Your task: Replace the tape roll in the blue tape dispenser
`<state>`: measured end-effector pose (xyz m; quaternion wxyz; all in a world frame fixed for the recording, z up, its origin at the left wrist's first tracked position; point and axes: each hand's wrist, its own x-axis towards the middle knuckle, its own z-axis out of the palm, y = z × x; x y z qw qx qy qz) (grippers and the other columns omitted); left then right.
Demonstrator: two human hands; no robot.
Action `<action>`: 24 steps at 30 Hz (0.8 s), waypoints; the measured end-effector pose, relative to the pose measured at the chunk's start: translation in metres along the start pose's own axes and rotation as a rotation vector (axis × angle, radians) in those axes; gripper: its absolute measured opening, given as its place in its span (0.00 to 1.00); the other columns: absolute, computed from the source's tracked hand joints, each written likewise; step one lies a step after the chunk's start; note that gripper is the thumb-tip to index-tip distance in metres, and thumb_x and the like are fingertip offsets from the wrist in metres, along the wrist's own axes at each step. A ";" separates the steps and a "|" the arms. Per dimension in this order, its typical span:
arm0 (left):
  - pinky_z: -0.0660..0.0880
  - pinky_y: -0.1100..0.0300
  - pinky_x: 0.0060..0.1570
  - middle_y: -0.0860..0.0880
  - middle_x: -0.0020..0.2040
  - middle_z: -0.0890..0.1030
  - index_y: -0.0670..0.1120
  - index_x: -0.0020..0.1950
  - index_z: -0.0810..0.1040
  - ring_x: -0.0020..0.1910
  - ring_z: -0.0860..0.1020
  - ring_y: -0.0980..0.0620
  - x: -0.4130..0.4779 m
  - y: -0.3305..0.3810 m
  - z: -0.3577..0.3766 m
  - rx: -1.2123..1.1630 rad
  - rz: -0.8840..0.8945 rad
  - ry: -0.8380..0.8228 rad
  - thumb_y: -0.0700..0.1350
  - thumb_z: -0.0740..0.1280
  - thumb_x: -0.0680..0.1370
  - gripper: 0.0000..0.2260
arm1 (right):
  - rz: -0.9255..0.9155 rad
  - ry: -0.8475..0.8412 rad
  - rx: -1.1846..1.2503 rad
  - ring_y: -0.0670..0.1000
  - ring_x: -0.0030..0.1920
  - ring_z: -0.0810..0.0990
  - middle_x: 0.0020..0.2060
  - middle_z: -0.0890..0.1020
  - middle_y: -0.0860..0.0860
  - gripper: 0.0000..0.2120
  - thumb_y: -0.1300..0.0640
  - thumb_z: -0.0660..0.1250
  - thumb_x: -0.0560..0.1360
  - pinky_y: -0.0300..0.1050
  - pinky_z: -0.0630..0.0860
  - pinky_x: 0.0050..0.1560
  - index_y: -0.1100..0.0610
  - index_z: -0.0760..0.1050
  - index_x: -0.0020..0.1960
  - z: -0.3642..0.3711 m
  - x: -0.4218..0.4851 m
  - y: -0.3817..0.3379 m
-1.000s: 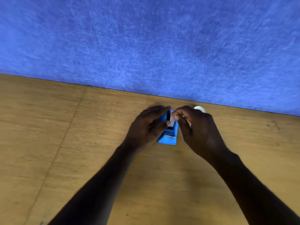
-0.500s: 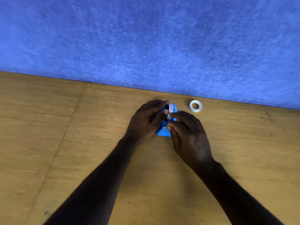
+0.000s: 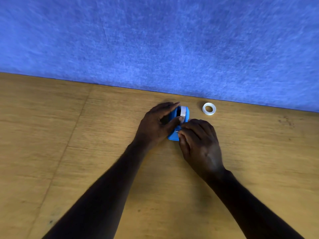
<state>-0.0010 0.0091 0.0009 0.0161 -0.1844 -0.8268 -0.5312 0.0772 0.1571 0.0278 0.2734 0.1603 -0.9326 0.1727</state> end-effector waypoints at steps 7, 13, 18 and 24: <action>0.70 0.69 0.66 0.50 0.67 0.79 0.48 0.69 0.78 0.67 0.75 0.59 0.000 0.002 -0.002 0.013 0.002 -0.012 0.56 0.70 0.75 0.25 | -0.040 0.054 -0.010 0.58 0.45 0.81 0.41 0.84 0.57 0.05 0.63 0.69 0.75 0.56 0.75 0.54 0.63 0.82 0.42 0.006 -0.006 0.001; 0.69 0.70 0.66 0.49 0.68 0.79 0.47 0.69 0.78 0.68 0.75 0.57 0.001 -0.001 -0.002 0.016 -0.009 -0.009 0.49 0.74 0.76 0.22 | -0.019 0.112 -0.106 0.54 0.47 0.74 0.41 0.85 0.55 0.02 0.61 0.72 0.73 0.53 0.72 0.49 0.60 0.83 0.43 0.012 -0.011 0.002; 0.66 0.75 0.64 0.50 0.68 0.78 0.48 0.70 0.77 0.68 0.74 0.60 0.001 0.000 -0.003 0.041 -0.010 -0.010 0.50 0.74 0.76 0.23 | 0.037 0.082 -0.127 0.56 0.44 0.78 0.41 0.85 0.53 0.02 0.60 0.73 0.72 0.54 0.70 0.49 0.58 0.82 0.43 0.013 -0.011 0.000; 0.66 0.73 0.66 0.51 0.69 0.77 0.47 0.72 0.75 0.68 0.73 0.60 0.001 0.004 -0.004 0.035 -0.018 -0.001 0.49 0.75 0.75 0.26 | 0.100 0.023 -0.144 0.57 0.46 0.77 0.44 0.83 0.55 0.05 0.58 0.73 0.72 0.55 0.69 0.49 0.57 0.81 0.47 0.011 -0.011 -0.004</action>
